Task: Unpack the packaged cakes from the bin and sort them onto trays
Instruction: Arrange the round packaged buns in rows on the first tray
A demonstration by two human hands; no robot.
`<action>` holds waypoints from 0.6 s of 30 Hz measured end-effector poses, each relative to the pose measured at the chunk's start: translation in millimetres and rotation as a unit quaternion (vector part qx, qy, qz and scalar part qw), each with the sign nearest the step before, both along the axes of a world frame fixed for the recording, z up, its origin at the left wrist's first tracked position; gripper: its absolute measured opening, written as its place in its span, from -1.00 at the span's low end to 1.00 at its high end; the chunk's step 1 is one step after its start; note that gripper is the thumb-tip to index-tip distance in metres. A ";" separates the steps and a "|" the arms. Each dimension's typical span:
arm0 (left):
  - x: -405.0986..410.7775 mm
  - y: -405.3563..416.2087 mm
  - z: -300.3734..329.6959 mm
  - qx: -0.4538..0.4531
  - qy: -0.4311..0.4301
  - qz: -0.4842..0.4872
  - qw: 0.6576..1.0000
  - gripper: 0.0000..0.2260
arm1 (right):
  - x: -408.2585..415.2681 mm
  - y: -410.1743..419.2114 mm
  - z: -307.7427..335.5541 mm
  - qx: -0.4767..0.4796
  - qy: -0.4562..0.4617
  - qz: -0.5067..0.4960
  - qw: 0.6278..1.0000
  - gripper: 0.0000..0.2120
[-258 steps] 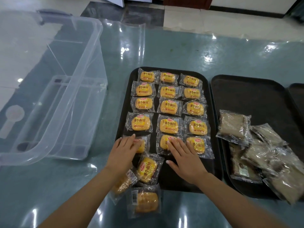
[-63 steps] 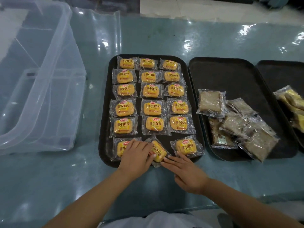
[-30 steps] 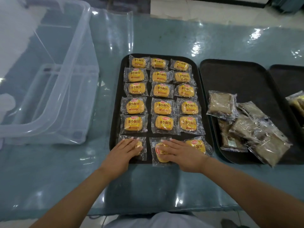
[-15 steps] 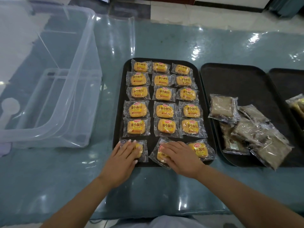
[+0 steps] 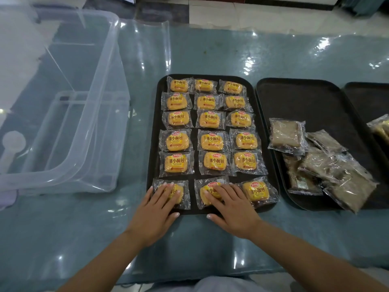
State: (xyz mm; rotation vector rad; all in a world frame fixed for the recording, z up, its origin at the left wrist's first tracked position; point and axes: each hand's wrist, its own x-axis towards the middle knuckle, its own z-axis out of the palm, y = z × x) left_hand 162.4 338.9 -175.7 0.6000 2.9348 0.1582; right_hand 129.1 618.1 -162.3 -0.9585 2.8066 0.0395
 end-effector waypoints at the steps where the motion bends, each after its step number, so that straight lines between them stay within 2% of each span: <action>1: -0.2 3.5 -0.5 -0.003 -0.001 -0.001 1.000 -0.48 | 1.5 -0.5 -1.1 -0.001 -0.001 0.000 1.000 -0.41; 8: -1.8 13.3 -5.6 -0.021 -0.013 -0.007 1.000 -0.40 | 10.1 -2.1 -14.6 -0.013 -0.025 -0.017 0.999 -0.32; 13: -3.2 13.4 0.6 -0.007 -0.010 -0.014 1.000 -0.43 | 6.2 1.1 -4.6 -0.028 -0.017 -0.025 0.999 -0.37; 18: -13.3 32.5 8.5 0.031 0.000 -0.056 0.998 -0.48 | -7.3 50.5 11.2 -0.034 0.003 -0.144 0.989 -0.42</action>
